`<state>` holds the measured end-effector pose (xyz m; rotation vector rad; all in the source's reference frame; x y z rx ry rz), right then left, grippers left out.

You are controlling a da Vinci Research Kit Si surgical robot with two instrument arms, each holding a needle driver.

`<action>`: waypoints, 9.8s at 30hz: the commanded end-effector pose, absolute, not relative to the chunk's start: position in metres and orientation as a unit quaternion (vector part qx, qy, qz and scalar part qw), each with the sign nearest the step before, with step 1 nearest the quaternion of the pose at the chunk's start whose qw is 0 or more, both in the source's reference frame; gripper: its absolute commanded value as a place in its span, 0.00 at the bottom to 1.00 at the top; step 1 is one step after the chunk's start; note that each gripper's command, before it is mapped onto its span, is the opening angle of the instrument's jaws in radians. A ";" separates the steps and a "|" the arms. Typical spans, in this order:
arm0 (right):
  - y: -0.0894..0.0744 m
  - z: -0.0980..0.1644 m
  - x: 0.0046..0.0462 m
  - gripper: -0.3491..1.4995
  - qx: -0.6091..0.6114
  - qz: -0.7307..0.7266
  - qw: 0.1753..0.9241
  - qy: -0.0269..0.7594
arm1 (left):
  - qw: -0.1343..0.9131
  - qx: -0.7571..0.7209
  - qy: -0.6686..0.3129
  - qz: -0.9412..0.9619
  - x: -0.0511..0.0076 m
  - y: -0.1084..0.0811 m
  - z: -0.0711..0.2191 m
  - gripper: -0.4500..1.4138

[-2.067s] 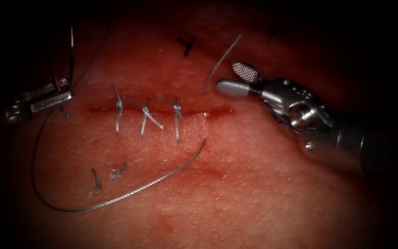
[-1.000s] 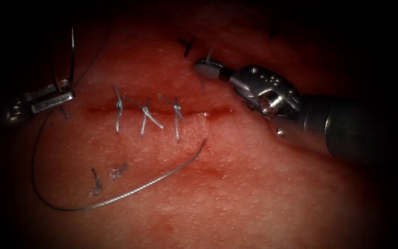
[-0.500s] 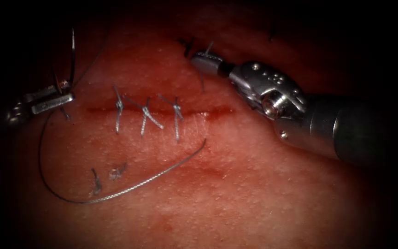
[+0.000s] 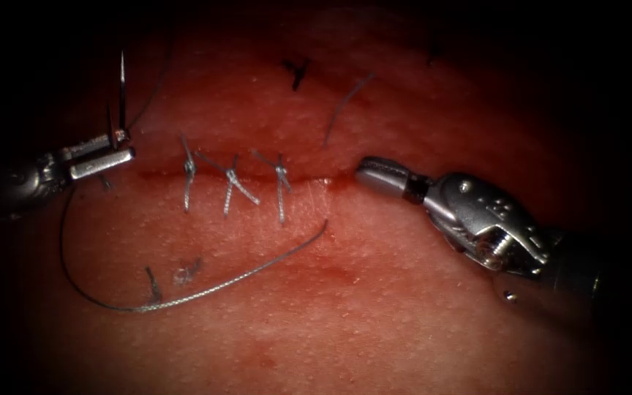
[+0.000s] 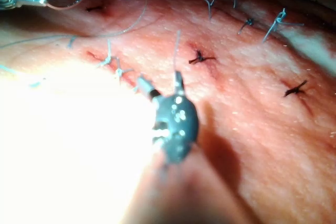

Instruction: Wound Closure

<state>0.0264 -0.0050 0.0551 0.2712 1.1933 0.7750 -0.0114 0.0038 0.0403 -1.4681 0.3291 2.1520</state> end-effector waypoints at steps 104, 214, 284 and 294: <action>-0.009 0.059 0.0273 0.00 0.103 0.239 0.782 0.566 | -0.063 -0.389 0.021 0.919 -0.0021 0.000 0.042 0.00; -0.009 0.037 0.0329 0.00 -0.145 -0.061 0.876 0.455 | 0.086 -0.359 0.086 0.925 -0.0136 -0.002 0.035 0.00; 0.000 0.044 0.0349 0.00 -0.003 0.060 0.741 0.669 | 0.146 -0.437 0.236 0.856 -0.0268 0.007 0.043 0.00; 0.000 0.044 0.0357 0.41 -0.065 0.158 0.752 0.636 | 0.143 -0.428 0.234 0.861 -0.0274 0.004 0.043 0.00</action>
